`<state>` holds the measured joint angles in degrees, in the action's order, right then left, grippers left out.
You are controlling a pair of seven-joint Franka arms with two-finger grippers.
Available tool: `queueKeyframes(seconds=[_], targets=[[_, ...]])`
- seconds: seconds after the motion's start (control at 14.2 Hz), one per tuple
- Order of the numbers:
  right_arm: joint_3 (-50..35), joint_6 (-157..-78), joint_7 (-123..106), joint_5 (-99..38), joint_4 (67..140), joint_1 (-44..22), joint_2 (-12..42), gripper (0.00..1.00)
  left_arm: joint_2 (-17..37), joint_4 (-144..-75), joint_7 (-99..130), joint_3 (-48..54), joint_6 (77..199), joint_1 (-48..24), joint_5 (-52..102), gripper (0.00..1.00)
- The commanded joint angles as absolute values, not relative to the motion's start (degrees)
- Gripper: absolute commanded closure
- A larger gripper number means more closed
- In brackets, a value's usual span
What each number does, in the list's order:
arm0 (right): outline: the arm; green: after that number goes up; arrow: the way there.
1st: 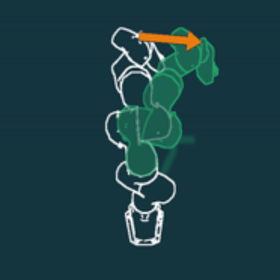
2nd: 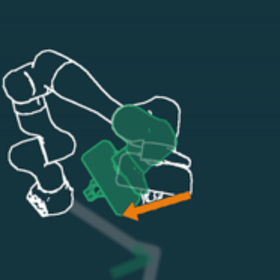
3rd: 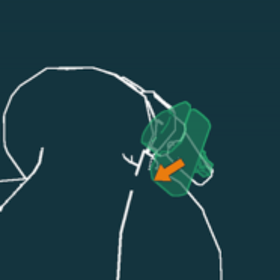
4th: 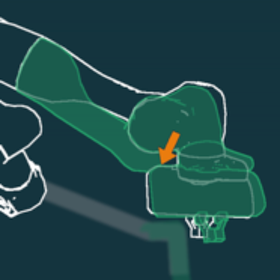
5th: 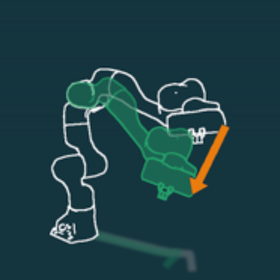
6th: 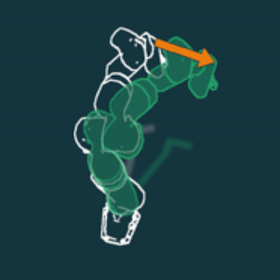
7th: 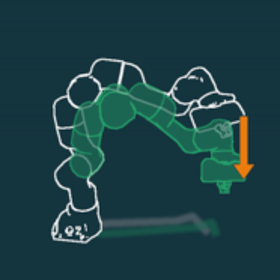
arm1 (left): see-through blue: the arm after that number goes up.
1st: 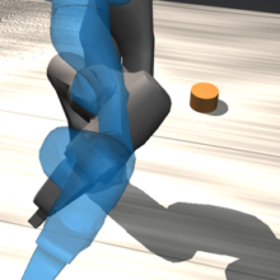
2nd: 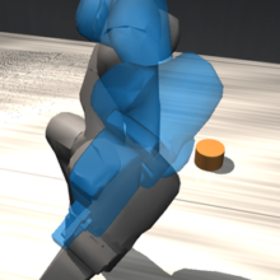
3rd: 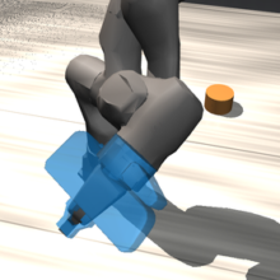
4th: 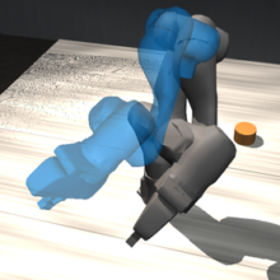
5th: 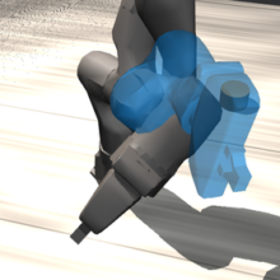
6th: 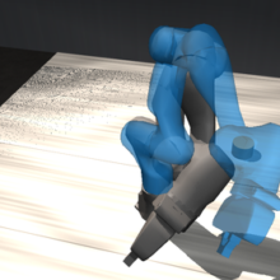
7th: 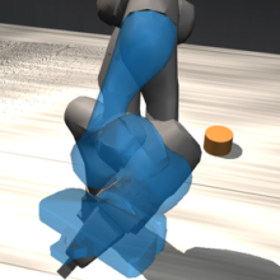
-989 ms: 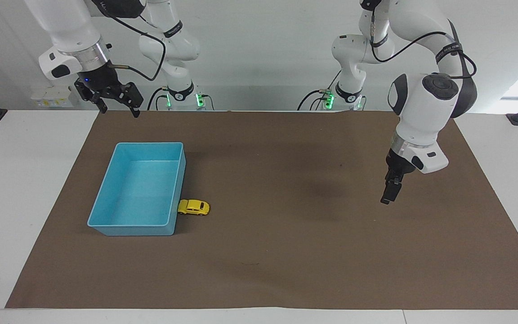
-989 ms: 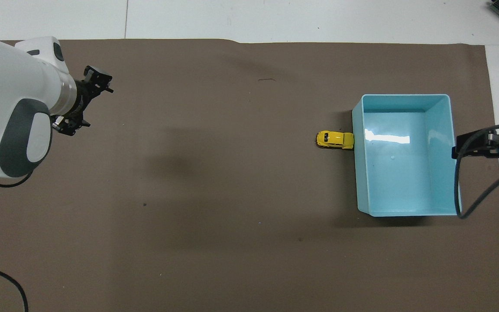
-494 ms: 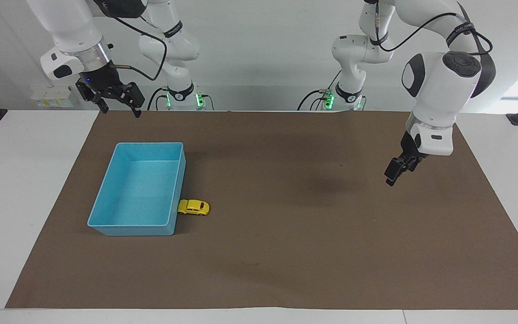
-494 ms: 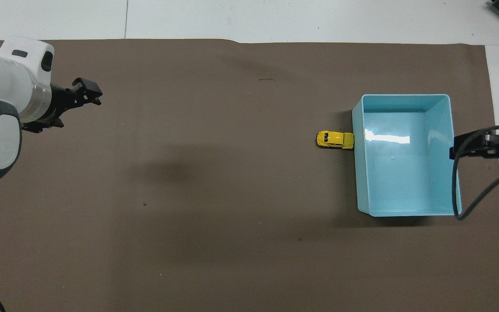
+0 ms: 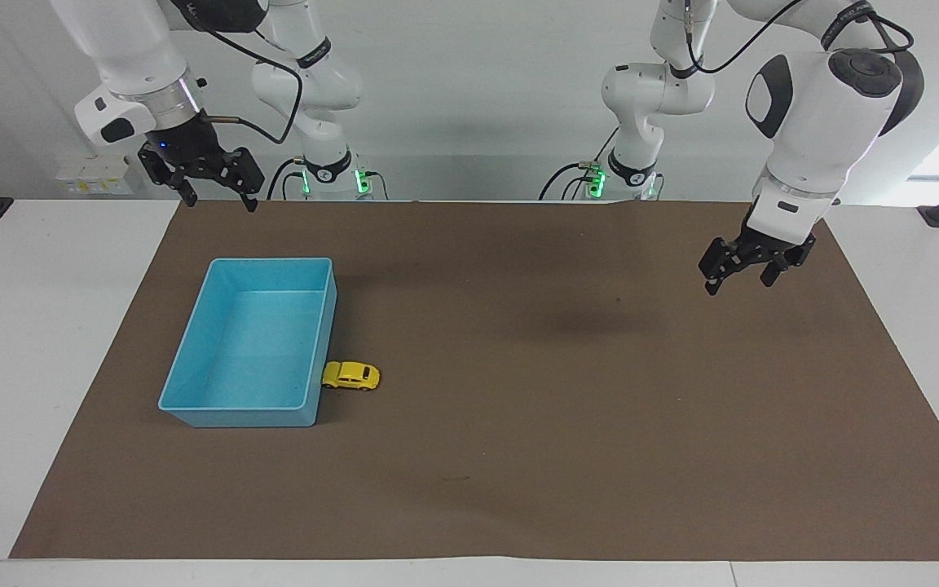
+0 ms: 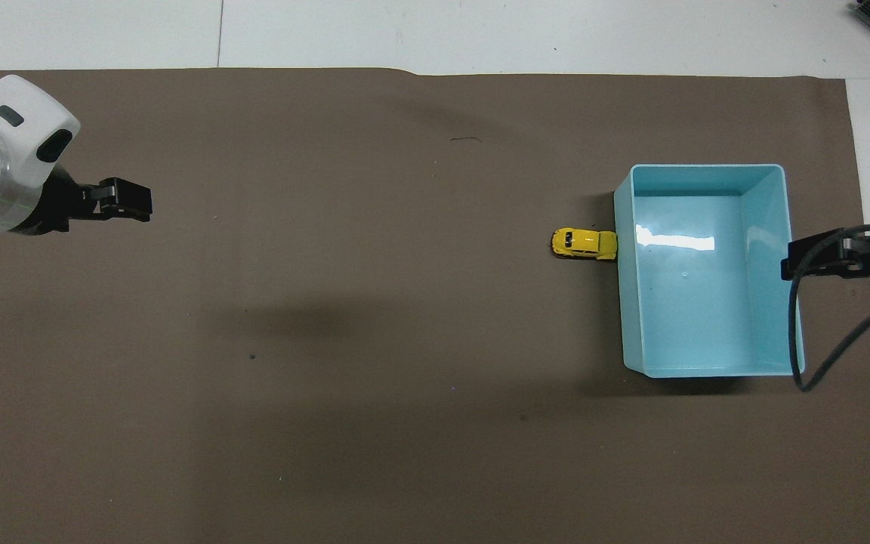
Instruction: Wind up and store yellow beetle car
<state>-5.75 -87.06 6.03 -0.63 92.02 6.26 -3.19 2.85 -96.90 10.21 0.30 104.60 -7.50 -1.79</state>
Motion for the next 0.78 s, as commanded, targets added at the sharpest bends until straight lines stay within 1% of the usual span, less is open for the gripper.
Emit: queueKeyframes(seconds=[0.0,0.28,0.49,0.71], targets=[[-6.06,-89.21,3.43,-1.32,93.34,6.59,-4.04,0.0,1.24,-93.79,4.5,0.88,98.81,-6.5,-2.28,0.0],[-6.24,-90.79,5.35,-1.32,93.34,4.48,-4.04,0.0,-3.5,-92.46,1.32,0.62,92.04,-6.5,-2.2,0.0],[-6.42,-92.72,6.15,-1.32,93.51,2.9,-3.17,0.0,-4.48,-92.46,1.41,1.14,90.79,-6.77,-2.2,0.0],[-7.03,-94.65,8.78,-1.32,93.52,2.03,-2.29,0.0,-4.48,-92.2,1.49,1.23,92.8,-7.12,-0.45,0.0]])
